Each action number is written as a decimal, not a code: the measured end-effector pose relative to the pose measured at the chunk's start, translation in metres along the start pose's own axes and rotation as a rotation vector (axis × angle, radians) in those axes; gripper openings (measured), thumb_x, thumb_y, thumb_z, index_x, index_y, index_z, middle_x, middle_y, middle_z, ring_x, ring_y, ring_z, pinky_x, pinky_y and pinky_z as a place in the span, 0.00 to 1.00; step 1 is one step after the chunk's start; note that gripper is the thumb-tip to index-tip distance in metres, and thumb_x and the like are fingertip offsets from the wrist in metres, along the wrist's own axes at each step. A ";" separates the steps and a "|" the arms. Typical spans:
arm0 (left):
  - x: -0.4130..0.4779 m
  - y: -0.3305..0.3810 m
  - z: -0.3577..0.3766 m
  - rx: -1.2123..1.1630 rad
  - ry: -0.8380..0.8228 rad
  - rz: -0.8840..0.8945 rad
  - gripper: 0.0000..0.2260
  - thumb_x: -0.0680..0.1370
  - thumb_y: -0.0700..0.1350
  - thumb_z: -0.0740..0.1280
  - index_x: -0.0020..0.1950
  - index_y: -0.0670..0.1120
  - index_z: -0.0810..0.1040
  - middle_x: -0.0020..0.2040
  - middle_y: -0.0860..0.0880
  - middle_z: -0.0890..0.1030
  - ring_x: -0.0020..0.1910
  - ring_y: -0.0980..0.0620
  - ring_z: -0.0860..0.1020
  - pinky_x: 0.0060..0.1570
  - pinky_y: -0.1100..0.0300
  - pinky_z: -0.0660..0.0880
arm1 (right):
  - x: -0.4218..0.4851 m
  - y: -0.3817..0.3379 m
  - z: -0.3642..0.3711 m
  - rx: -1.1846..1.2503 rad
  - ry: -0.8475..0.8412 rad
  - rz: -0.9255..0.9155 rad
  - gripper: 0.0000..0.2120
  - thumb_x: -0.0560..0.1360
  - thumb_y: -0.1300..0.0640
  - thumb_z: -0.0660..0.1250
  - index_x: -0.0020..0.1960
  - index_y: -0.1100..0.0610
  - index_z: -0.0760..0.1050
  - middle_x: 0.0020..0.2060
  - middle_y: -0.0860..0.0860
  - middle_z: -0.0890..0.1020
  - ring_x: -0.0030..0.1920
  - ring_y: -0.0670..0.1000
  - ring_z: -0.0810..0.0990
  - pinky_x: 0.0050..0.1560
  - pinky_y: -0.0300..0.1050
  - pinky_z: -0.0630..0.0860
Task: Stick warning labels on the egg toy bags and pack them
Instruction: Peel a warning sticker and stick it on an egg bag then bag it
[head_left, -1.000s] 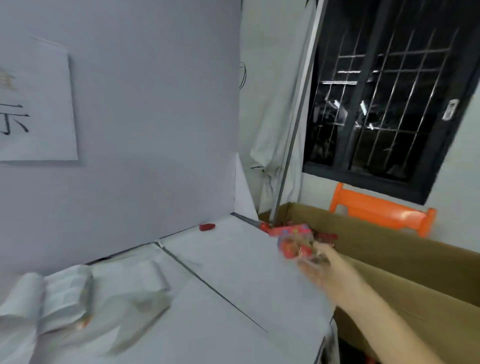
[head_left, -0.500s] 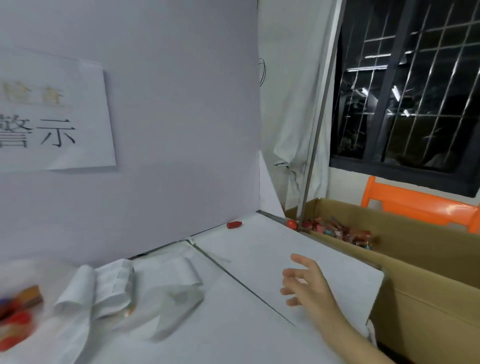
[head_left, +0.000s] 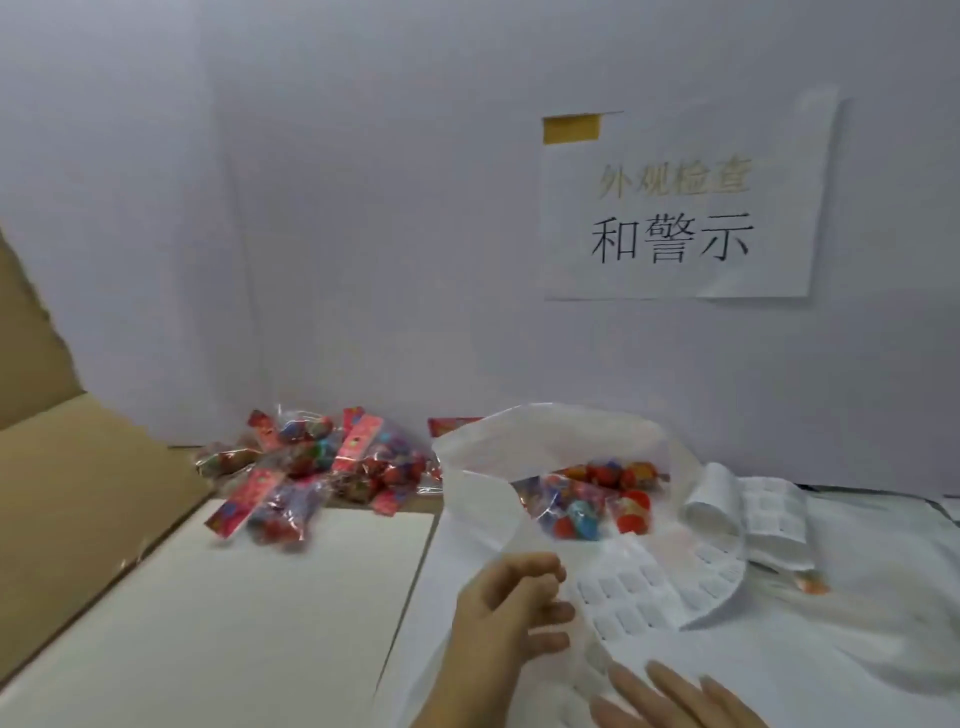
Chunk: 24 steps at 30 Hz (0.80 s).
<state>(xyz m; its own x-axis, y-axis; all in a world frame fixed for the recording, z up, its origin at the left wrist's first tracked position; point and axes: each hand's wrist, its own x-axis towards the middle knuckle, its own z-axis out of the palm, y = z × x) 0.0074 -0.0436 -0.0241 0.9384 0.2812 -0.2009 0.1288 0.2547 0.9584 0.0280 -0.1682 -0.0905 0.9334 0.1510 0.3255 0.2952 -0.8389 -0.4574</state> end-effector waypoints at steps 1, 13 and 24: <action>0.002 0.003 -0.005 -0.013 0.025 0.048 0.07 0.78 0.36 0.66 0.46 0.45 0.83 0.42 0.49 0.86 0.40 0.47 0.83 0.37 0.59 0.78 | -0.012 0.020 0.002 -0.132 -0.085 -0.245 0.23 0.83 0.49 0.41 0.76 0.54 0.56 0.74 0.54 0.65 0.68 0.44 0.71 0.72 0.50 0.59; 0.077 0.007 -0.105 0.809 0.582 0.329 0.21 0.76 0.45 0.70 0.68 0.52 0.71 0.68 0.48 0.72 0.66 0.47 0.71 0.62 0.52 0.70 | 0.022 0.045 -0.052 -0.294 -0.413 -0.273 0.30 0.72 0.26 0.49 0.70 0.28 0.41 0.73 0.31 0.43 0.74 0.36 0.47 0.74 0.44 0.48; 0.117 0.014 -0.210 1.354 0.628 0.049 0.25 0.83 0.58 0.53 0.80 0.56 0.55 0.77 0.38 0.59 0.73 0.36 0.63 0.70 0.41 0.63 | 0.023 0.036 -0.052 -0.184 -0.360 -0.294 0.35 0.65 0.25 0.45 0.71 0.33 0.53 0.69 0.32 0.62 0.66 0.34 0.67 0.65 0.50 0.71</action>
<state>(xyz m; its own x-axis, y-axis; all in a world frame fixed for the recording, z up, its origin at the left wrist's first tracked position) 0.0513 0.1873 -0.0769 0.7079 0.6958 0.1211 0.6246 -0.6969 0.3525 0.0498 -0.2224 -0.0561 0.8368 0.5389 0.0972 0.5459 -0.8070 -0.2252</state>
